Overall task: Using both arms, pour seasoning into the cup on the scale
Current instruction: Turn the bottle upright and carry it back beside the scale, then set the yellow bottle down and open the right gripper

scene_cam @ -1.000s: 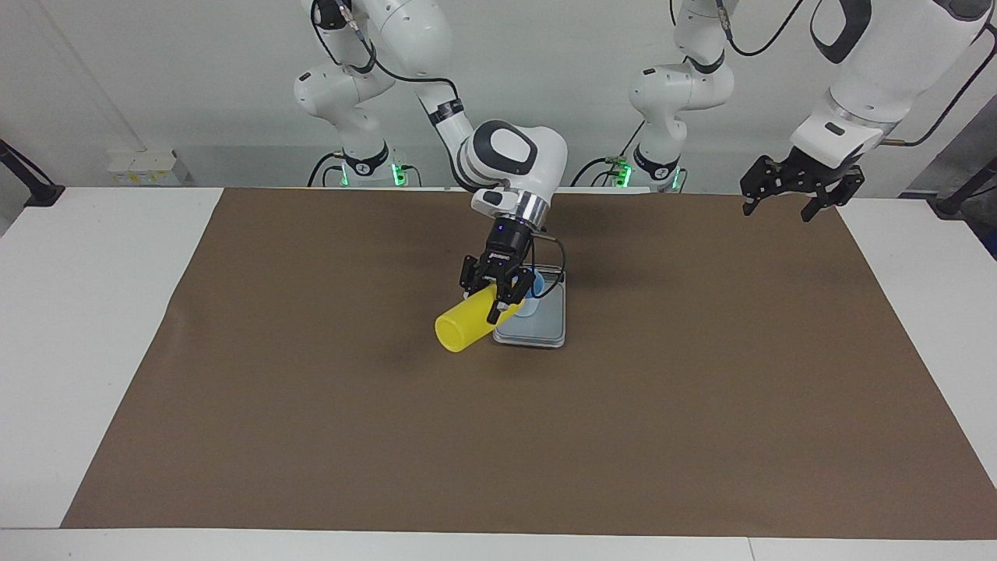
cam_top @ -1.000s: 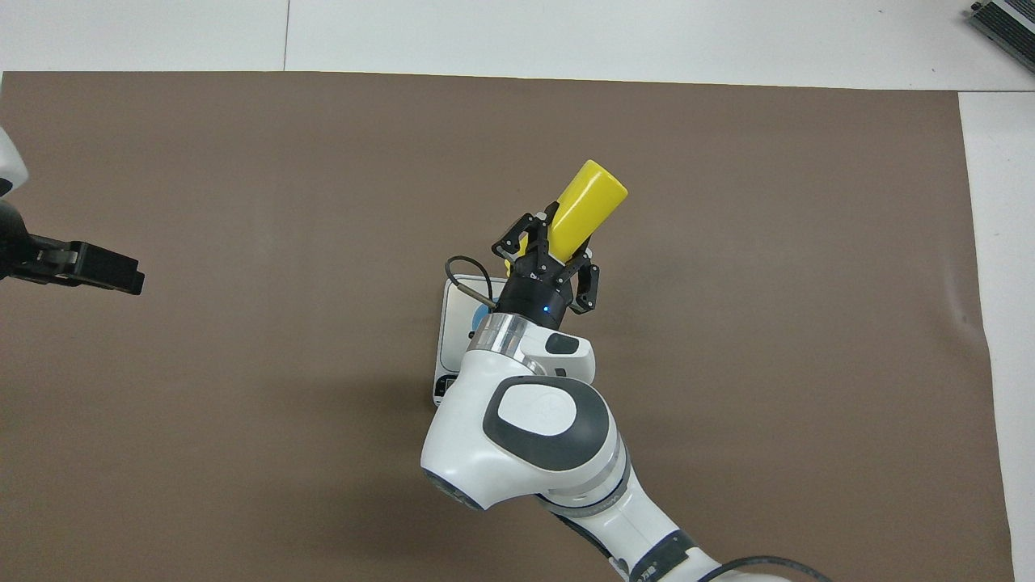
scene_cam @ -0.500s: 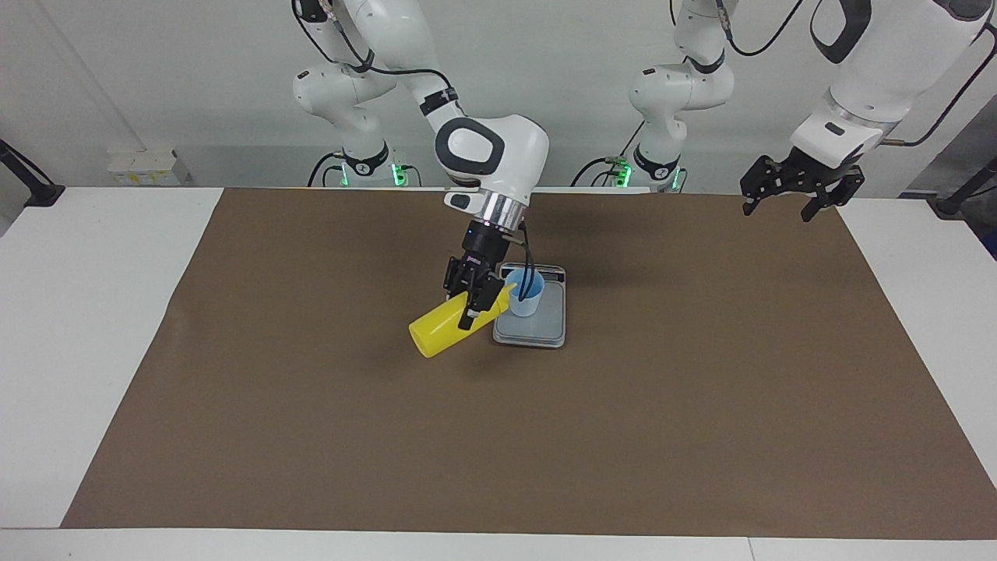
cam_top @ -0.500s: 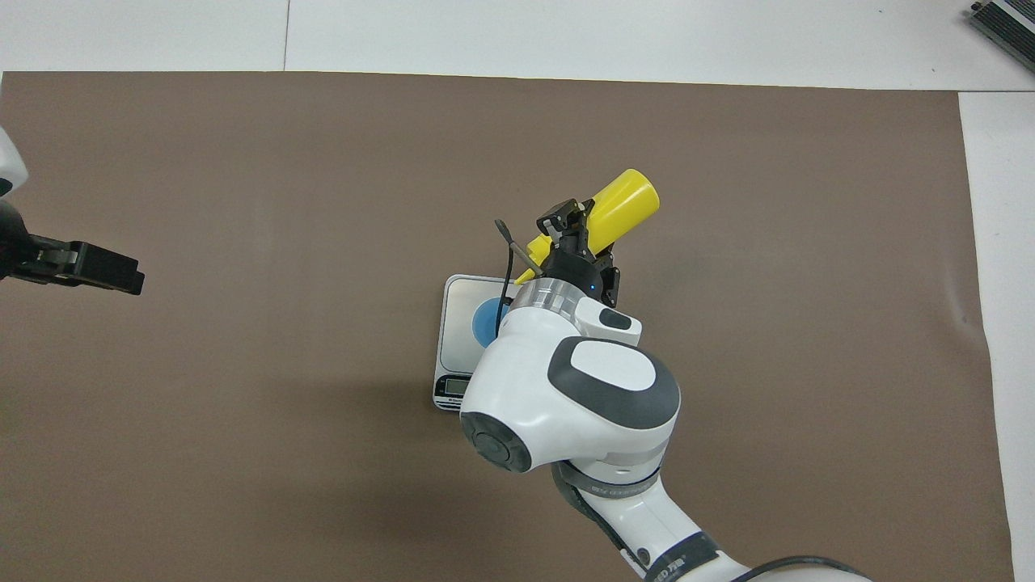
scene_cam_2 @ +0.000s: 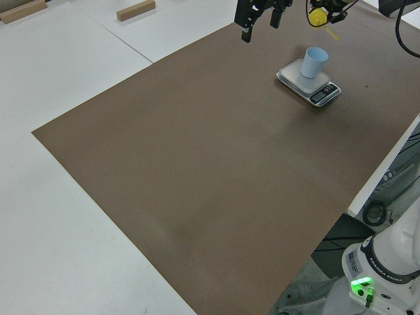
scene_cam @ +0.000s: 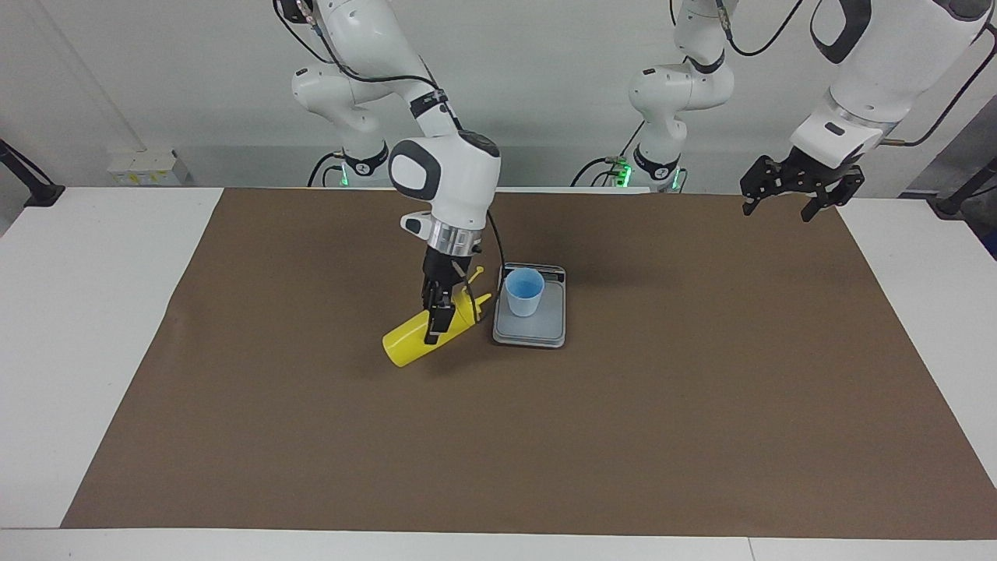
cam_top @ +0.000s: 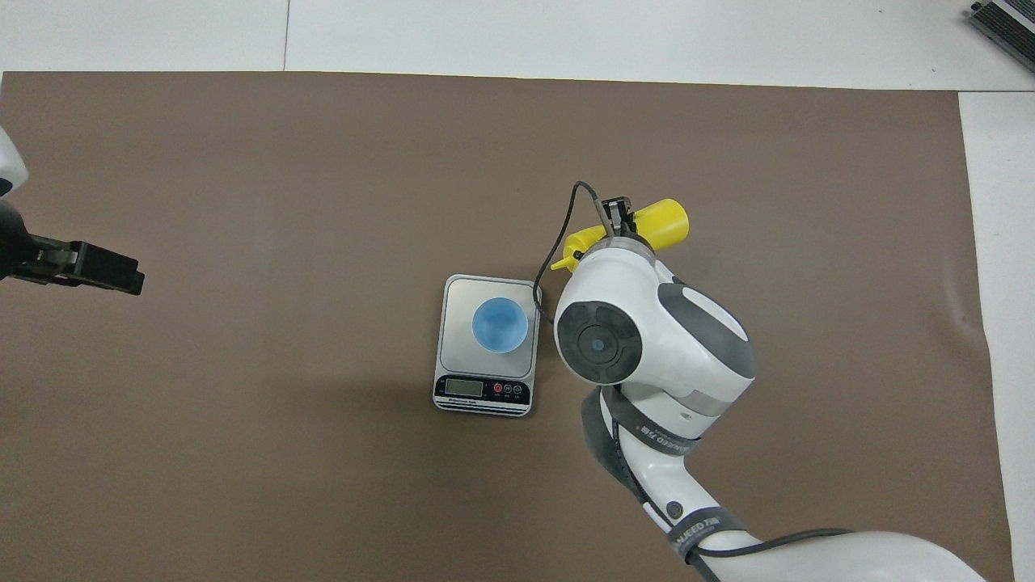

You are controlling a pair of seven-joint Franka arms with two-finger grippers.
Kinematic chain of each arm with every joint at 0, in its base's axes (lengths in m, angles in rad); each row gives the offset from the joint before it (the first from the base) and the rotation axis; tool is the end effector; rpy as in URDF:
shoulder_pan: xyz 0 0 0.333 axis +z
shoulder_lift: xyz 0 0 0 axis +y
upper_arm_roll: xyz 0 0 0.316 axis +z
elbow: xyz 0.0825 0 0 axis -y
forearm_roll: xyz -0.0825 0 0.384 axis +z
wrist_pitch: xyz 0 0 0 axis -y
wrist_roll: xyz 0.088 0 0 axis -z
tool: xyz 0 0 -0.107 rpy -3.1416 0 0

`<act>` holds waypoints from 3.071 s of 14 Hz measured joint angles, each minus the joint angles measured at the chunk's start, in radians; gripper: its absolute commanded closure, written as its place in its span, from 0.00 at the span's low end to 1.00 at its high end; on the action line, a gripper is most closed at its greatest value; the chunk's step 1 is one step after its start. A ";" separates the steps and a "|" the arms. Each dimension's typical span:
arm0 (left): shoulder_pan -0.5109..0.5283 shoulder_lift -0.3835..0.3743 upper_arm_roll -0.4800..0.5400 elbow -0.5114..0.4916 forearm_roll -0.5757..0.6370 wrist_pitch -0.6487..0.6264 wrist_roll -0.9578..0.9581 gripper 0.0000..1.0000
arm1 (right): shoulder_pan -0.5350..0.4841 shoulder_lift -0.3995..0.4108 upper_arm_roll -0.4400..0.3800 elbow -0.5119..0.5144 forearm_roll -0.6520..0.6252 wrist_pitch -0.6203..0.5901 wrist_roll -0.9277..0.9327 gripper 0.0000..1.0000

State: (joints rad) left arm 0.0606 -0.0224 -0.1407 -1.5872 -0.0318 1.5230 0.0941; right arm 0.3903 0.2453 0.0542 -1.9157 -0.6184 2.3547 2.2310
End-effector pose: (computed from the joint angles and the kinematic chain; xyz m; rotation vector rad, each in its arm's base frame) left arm 0.5403 -0.0478 0.6249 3.1001 -0.2719 -0.0651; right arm 0.5730 0.2622 0.3885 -2.2846 1.9018 -0.7501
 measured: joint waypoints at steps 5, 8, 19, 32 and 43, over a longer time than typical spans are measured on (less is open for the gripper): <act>0.000 0.000 0.000 0.000 0.000 0.000 0.000 0.00 | -0.092 0.012 -0.002 -0.004 0.334 -0.008 -0.293 1.00; 0.000 0.000 0.000 0.000 0.000 0.000 0.000 0.00 | -0.154 0.013 -0.002 -0.006 0.513 -0.067 -0.471 1.00; 0.000 0.000 0.000 0.000 0.000 0.000 0.000 0.00 | -0.425 -0.003 -0.003 -0.002 0.947 -0.386 -1.057 1.00; 0.000 0.000 0.000 0.000 0.000 0.000 0.000 0.00 | -0.685 0.000 -0.003 -0.031 1.112 -0.592 -1.449 1.00; 0.000 0.000 0.000 0.000 0.000 0.000 0.000 0.00 | -0.698 -0.065 -0.005 -0.006 1.074 -0.567 -1.480 0.00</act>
State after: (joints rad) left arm 0.0606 -0.0224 -0.1407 -1.5873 -0.0318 1.5228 0.0941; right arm -0.3072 0.1805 0.0489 -1.9212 0.4552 1.7877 0.7514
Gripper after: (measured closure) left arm 0.000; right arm 0.000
